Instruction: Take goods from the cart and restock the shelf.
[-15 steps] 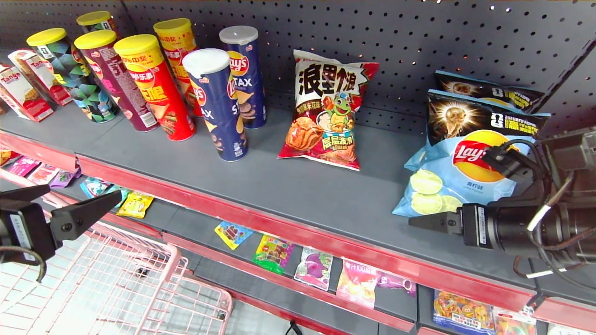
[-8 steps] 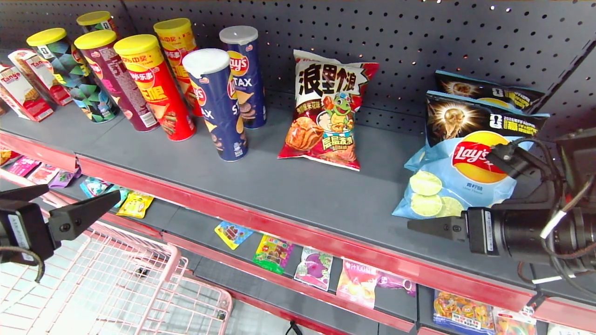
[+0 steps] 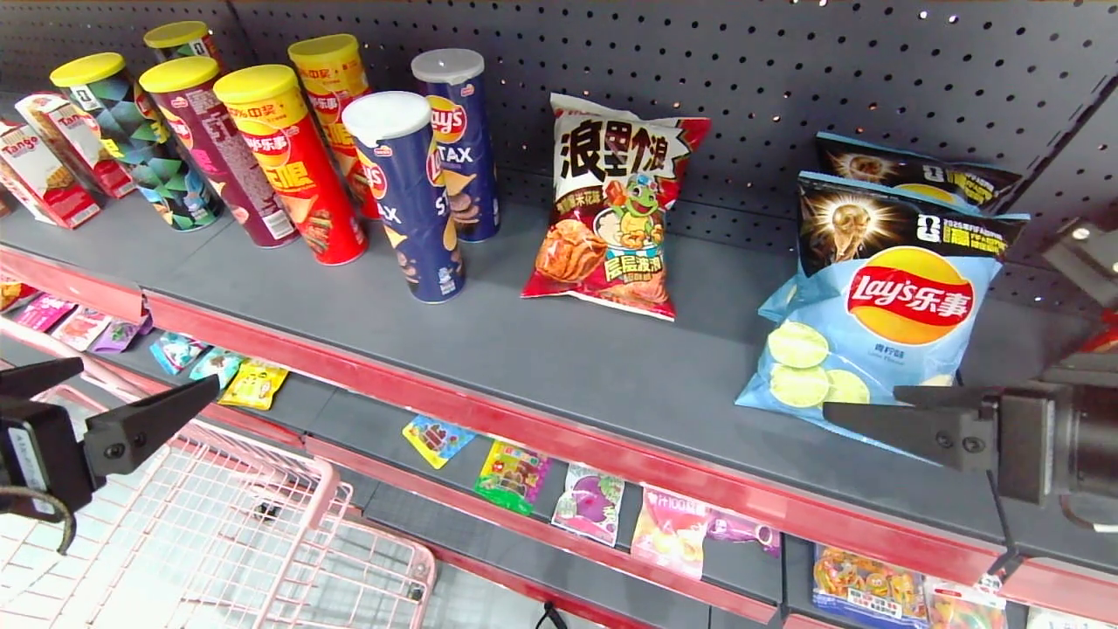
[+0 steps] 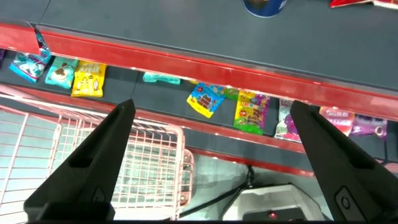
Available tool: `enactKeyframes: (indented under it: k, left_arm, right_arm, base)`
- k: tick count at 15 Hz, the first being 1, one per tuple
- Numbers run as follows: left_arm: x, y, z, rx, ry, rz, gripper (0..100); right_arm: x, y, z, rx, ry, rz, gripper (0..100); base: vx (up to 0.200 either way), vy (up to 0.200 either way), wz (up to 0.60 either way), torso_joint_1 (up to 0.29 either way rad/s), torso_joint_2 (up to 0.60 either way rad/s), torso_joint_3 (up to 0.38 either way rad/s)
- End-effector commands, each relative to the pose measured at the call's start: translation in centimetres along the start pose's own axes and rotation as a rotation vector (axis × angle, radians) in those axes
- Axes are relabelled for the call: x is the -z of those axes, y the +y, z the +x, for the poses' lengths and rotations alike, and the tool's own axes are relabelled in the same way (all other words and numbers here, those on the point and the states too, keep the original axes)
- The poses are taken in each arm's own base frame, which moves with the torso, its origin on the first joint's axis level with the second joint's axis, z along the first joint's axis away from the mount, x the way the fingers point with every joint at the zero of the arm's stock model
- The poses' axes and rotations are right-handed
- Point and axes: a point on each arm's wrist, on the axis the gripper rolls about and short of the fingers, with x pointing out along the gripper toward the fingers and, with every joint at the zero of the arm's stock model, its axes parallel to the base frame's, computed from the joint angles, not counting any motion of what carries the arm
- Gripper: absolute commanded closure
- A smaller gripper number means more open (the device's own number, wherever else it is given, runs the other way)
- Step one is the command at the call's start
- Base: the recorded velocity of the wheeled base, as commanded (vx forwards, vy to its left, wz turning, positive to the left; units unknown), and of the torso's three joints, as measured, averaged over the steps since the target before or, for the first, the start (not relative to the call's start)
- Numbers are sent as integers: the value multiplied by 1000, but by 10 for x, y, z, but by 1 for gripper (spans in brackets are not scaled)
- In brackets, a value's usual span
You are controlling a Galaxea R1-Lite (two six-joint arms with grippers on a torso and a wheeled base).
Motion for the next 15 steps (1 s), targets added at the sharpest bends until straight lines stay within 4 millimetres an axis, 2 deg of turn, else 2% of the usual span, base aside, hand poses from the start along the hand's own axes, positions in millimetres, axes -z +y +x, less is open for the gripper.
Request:
enactKeyframes:
  k: [1, 2, 3, 4, 6, 7, 8, 10, 13, 14, 15]
  left_arm:
    - [9, 2, -5, -6, 6, 19, 0]
    - [12, 2, -6, -6, 8, 24, 0]
    - [21, 4, -12, -9, 11, 48, 0]
    - [25, 5, -14, -11, 14, 49, 0]
    - [30, 6, -17, -31, 15, 50, 0]
    - [30, 6, -17, -31, 15, 50, 0]
    - [30, 8, -22, -35, -9, 43, 0]
    - [33, 10, -29, -36, -22, 42, 0]
    - [42, 15, -45, -36, -46, 38, 0]
    - [42, 15, -45, -36, -46, 38, 0]
    - [48, 17, -54, -35, -42, 48, 0]
  right_arm:
    - [-3, -11, -22, 62, -88, 35, 0]
    - [-4, -13, -24, 76, -100, 40, 0]
    - [-9, -26, -33, 192, -160, 64, 0]
    - [-10, -30, -39, 245, -184, 55, 0]
    - [1, -45, -53, 468, -213, 13, 0]
    - [1, -45, -53, 468, -213, 13, 0]
    - [9, -57, -65, 668, -218, -10, 0]
    - [14, -61, -76, 749, -223, -27, 0]
    - [42, -65, -90, 889, -180, -72, 0]
    - [42, -65, -90, 889, -180, -72, 0]
    - [49, -60, -96, 874, -198, -101, 0]
  base:
    - [0, 0, 0, 0, 0, 0]
    - [0, 0, 0, 0, 0, 0]
    - [0, 0, 0, 0, 0, 0]
    - [0, 0, 0, 0, 0, 0]
    - [0, 0, 0, 0, 0, 0]
    - [0, 0, 0, 0, 0, 0]
    - [0, 0, 0, 0, 0, 0]
    - [0, 0, 0, 0, 0, 0]
    - [0, 0, 0, 0, 0, 0]
    - [0, 0, 0, 0, 0, 0]
    - [0, 0, 0, 0, 0, 0]
